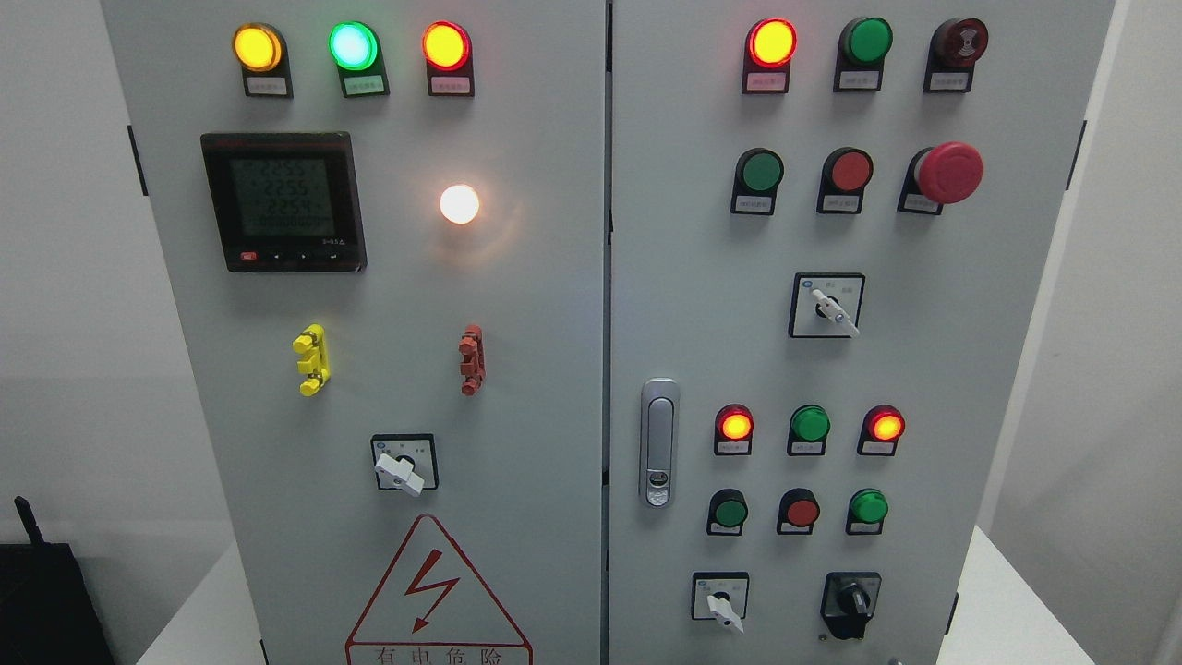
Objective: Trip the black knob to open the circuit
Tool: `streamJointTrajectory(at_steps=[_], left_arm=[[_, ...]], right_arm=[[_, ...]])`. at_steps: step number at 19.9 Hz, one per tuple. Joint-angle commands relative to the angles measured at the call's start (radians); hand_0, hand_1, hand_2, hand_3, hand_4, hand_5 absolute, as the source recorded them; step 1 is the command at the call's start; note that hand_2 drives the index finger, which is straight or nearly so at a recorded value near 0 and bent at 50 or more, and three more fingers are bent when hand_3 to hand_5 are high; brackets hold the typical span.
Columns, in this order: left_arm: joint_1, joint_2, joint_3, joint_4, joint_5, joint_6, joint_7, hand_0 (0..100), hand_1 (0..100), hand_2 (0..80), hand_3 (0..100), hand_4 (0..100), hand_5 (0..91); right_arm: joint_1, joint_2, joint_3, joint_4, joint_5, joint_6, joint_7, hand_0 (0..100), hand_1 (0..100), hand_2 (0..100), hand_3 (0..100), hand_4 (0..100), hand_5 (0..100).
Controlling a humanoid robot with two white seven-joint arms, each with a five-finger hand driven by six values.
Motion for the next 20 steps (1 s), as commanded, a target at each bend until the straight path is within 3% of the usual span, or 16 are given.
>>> streamJointTrajectory(at_steps=[1,20], left_arm=[[-0.002,-0.002,0.001,0.000,0.002,-0.001,0.000,12,39,0.0,0,0,0.0],[-0.002,-0.002,0.001,0.000,0.002,-0.001,0.000,12,39,0.0,0,0,0.0]], right_arm=[[-0.022,-0.005,0.002,-0.029,-0.005,0.005,0.004,100,87,0,100,94,92],[-0.047,-0.008,0.030,-0.053,-0.005,0.012,0.004,100,87,0,100,95,92]])
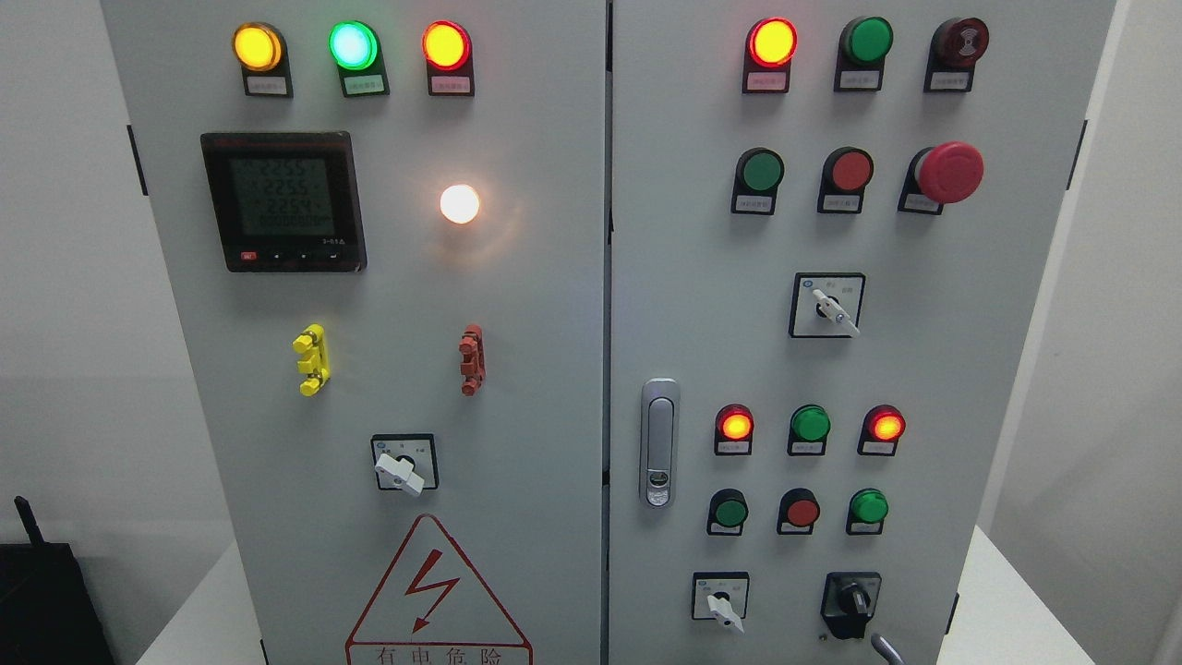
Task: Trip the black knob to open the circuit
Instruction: 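Raise the right hand up to the black rotary knob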
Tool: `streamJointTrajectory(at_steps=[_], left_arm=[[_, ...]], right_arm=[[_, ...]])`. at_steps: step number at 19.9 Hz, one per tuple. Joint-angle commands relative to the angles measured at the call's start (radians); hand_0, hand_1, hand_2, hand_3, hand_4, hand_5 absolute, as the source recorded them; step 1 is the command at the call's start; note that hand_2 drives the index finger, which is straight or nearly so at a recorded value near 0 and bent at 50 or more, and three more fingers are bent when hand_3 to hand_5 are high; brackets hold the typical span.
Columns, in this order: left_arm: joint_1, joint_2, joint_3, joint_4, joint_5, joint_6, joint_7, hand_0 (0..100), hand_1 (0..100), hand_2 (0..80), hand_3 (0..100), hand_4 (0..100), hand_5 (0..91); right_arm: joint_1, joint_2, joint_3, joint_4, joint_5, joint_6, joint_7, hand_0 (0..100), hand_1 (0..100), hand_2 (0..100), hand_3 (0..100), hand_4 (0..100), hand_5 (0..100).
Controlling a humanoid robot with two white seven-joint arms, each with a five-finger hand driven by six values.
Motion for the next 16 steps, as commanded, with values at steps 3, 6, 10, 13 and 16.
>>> streamJointTrajectory(at_steps=[3,6,10,13,16], left_arm=[[-0.004,-0.002,0.001,0.000,0.002,-0.001,0.000,12,39,0.0,0,0,0.0],[-0.004,-0.002,0.001,0.000,0.002,-0.001,0.000,12,39,0.0,0,0,0.0],[-0.002,-0.002,0.001,0.000,0.002,0.000,0.000,12,39,0.0,0,0,0.0],[-0.002,-0.002,0.001,0.000,0.002,-0.001,0.000,12,39,0.0,0,0,0.0],[-0.002,-0.002,0.001,0.000,0.002,-0.001,0.000,12,39,0.0,0,0,0.0]], right_arm=[[-0.016,-0.004,0.002,-0.034,-0.005,-0.008,0.004,100,87,0,100,95,92],[-0.016,-0.004,0.013,-0.034,-0.005,-0.008,0.004,100,87,0,100,95,92],[-0.016,-0.004,0.018,-0.035,-0.003,-0.008,0.002,100,87,0,100,95,92],[-0.019,-0.004,0.030,-0.035,-0.003,-0.008,0.002,100,87,0,100,95,92],[-0.023,-0.004,0.030,-0.035,-0.003,-0.008,0.002,100,87,0,100,95,92]])
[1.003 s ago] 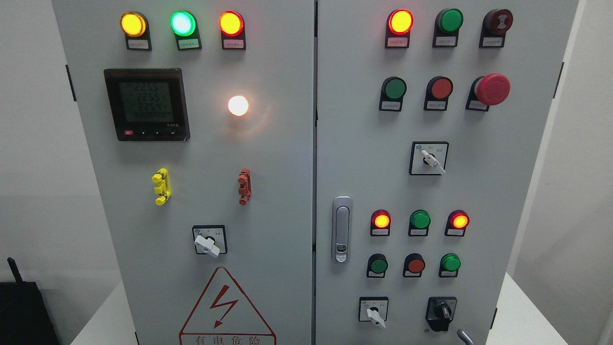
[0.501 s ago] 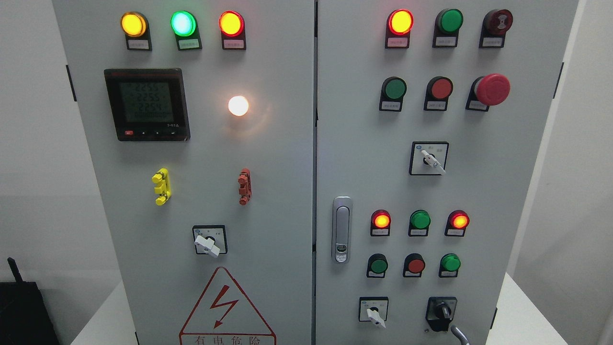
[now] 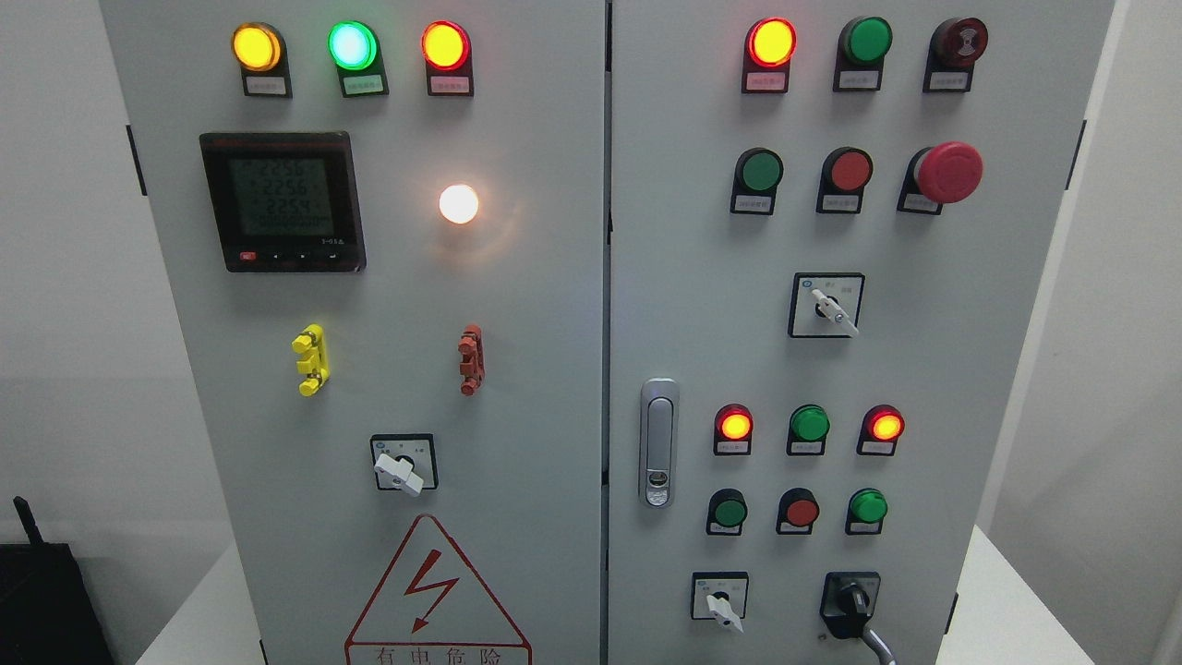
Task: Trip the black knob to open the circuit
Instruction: 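Raise the right hand up to the black rotary knob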
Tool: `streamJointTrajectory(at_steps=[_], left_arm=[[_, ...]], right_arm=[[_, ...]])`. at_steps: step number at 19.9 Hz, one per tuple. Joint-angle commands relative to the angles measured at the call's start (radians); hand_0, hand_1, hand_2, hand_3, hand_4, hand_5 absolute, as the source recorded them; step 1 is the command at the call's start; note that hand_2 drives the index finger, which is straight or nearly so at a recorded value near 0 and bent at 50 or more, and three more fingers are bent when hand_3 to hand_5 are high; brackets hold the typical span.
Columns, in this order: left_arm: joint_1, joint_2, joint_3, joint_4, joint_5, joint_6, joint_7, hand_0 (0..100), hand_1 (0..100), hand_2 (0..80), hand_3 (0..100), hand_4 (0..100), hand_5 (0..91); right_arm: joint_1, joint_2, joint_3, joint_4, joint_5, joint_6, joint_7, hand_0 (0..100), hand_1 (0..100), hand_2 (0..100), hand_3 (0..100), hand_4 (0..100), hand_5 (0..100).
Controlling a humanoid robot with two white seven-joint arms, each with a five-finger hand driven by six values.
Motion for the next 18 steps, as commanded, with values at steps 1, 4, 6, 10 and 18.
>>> streamJointTrajectory(at_steps=[1,4,6,10,18], left_arm=[[-0.004,-0.002,0.001,0.000,0.002,-0.001,0.000,12,39,0.0,0,0,0.0],[-0.002,-0.002,0.001,0.000,0.002,0.000,0.000,12,39,0.0,0,0,0.0],[-0.002,-0.002,0.001,0.000,0.002,-0.001,0.000,12,39,0.0,0,0,0.0],[-0.002,-0.002,0.001,0.000,0.002,-0.001,0.000,12,39,0.0,0,0,0.0],[-0.002,-0.002,0.001,0.000,0.002,-0.001,0.000,12,39,0.0,0,0,0.0]], right_arm=[[-0.019,-0.004,0.008,-0.032,-0.003,-0.008,0.000,100,87,0,100,95,92],[-0.021,-0.004,0.009,-0.031,-0.003,-0.008,0.000,100,87,0,100,95,92],[-0.021,-0.004,0.023,-0.031,-0.002,-0.008,0.000,100,87,0,100,95,92],[-0.016,-0.005,0.037,-0.031,-0.002,-0.008,0.000,100,87,0,100,95,92],[-0.018,-0.005,0.037,-0.031,0.002,-0.008,-0.001,100,87,0,100,95,92]])
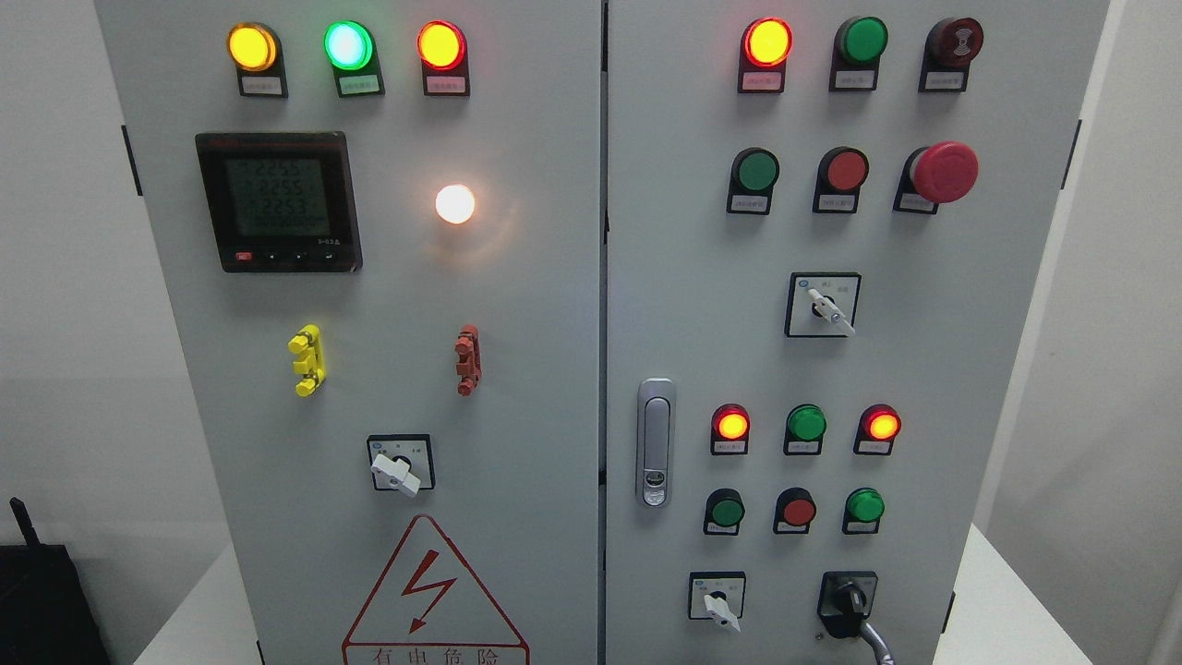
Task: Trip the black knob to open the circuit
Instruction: 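Raise the right hand up to the black rotary knob, then grip the black knob with the right hand and twist it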
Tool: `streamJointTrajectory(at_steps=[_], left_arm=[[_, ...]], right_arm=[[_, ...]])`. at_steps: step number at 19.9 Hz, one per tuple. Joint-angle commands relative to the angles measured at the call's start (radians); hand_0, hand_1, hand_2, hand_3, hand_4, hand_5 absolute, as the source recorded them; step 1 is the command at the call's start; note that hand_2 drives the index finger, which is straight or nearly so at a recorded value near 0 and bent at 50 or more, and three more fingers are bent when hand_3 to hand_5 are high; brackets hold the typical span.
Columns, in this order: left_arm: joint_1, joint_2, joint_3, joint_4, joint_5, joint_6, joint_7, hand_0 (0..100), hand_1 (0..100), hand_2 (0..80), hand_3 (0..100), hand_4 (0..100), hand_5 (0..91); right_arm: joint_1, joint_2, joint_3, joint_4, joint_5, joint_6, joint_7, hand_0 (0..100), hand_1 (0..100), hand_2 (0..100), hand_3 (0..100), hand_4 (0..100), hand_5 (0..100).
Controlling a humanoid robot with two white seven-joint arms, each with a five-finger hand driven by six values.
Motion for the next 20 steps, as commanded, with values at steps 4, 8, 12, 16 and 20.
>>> streamJointTrajectory(at_steps=[4,8,12,16,20], left_arm=[[-0.002,-0.002,0.001,0.000,0.002,-0.001,0.000,12,39,0.0,0,0,0.0],[-0.004,-0.002,0.001,0.000,0.002,-0.001,0.000,12,39,0.0,0,0,0.0],[-0.002,-0.002,0.001,0.000,0.002,0.000,0.000,12,39,0.0,0,0,0.0],[-0.002,-0.002,0.001,0.000,0.002,-0.001,0.000,12,39,0.0,0,0,0.0],[-0.002,-0.002,0.001,0.000,0.002,-0.001,0.000,12,39,0.0,0,0,0.0]], right_arm=[[-0.015,-0.003,0.036,-0.031,0.003,-0.008,0.006,100,87,0,100,95,92],[-0.018,-0.003,0.047,-0.031,0.003,-0.008,0.006,100,87,0,100,95,92],[-0.019,-0.003,0.049,-0.031,0.005,-0.008,0.004,100,87,0,100,95,92],[-0.022,-0.003,0.050,-0.031,0.005,-0.008,0.004,100,87,0,100,95,92],[-0.026,-0.003,0.052,-0.031,0.005,-0.008,0.003,100,87,0,100,95,92]])
